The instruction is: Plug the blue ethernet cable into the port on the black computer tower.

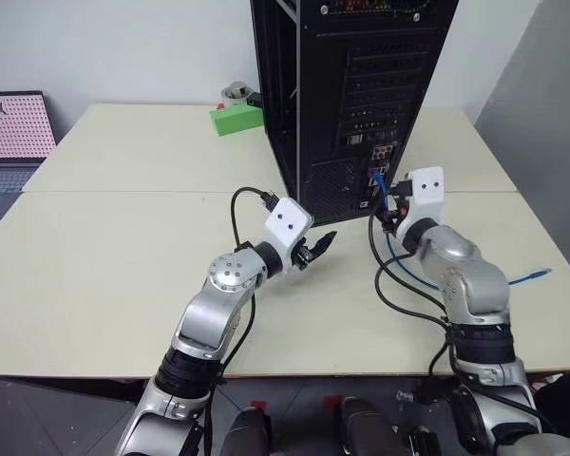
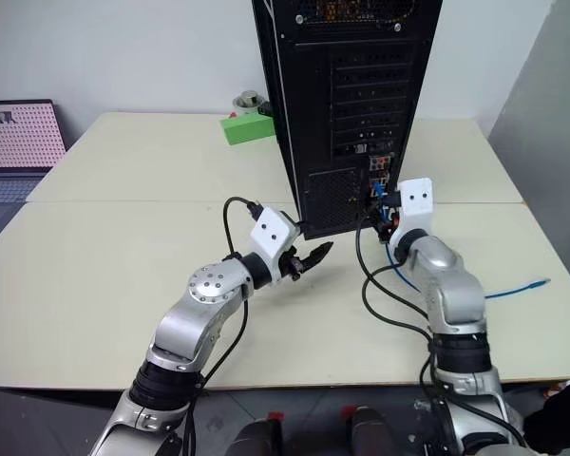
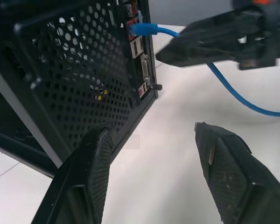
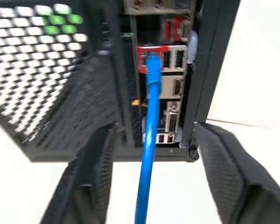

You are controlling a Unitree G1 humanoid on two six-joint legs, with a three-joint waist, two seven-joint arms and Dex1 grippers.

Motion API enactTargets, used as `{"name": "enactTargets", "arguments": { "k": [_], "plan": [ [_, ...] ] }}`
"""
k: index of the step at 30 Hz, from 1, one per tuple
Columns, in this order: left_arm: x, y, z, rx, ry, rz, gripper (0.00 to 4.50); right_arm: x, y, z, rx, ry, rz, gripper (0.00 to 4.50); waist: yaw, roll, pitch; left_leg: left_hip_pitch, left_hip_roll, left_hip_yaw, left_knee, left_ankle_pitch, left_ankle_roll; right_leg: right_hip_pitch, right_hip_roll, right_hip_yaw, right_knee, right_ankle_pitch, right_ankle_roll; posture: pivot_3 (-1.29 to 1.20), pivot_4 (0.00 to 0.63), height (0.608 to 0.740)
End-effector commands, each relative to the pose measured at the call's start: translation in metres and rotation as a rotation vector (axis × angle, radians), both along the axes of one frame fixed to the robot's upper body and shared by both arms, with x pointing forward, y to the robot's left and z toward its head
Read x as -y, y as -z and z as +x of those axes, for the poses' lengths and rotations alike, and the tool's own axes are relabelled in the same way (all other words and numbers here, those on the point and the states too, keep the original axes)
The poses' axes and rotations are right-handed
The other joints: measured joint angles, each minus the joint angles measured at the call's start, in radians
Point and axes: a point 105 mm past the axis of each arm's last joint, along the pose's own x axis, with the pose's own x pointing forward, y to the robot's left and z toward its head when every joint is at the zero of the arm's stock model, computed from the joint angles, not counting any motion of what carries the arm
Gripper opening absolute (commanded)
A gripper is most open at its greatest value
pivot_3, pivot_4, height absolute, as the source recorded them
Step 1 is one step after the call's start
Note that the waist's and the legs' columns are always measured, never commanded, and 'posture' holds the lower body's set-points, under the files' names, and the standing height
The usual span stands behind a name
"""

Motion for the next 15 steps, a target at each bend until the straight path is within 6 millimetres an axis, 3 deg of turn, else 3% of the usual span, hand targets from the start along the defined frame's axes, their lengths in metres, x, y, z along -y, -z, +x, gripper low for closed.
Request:
{"name": "enactTargets", "arguments": {
  "k": [1, 4, 7, 15],
  "plan": [
    [-0.009, -0.019, -0.001, 0.037, 0.029, -0.008, 2.94, -0.007, -0.028, -0.026, 0.099, -0.169, -0.007, 3.77, 0.0, 0.0, 0.0, 0.0, 0.0, 0.0, 0.0, 0.0, 0.0, 0.0, 0.0, 0.0, 0.0, 0.0, 0.0, 0.0, 0.15, 0.74],
    [-0.02, -0.023, -0.002, 0.043, 0.05, 0.028, 2.94, -0.004, -0.033, -0.046, 0.101, -0.279, -0.028, 4.46, 0.003, 0.0, 0.0, 0.0, 0.0, -0.001, 0.0, 0.0, 0.0, 0.0, 0.0, 0.0, 0.0, 0.0, 0.0, 0.0, 0.15, 0.74],
    [-0.035, -0.027, 0.001, 0.035, 0.046, 0.03, 2.94, 0.0, -0.039, -0.064, 0.104, -0.38, -0.041, 4.46, 0.009, 0.0, 0.0, 0.0, 0.0, 0.0, 0.0, 0.0, 0.0, 0.0, 0.0, 0.0, 0.0, 0.0, 0.0, 0.0, 0.15, 0.74],
    [-0.07, -0.033, -0.001, 0.018, 0.06, 0.056, 2.94, 0.033, -0.051, -0.081, 0.097, -0.418, -0.057, 4.46, 0.016, 0.0, 0.0, 0.0, 0.0, 0.0, 0.0, 0.0, 0.0, 0.0, 0.0, -0.001, -0.001, 0.0, 0.0, 0.0, 0.15, 0.74]
  ]
}}
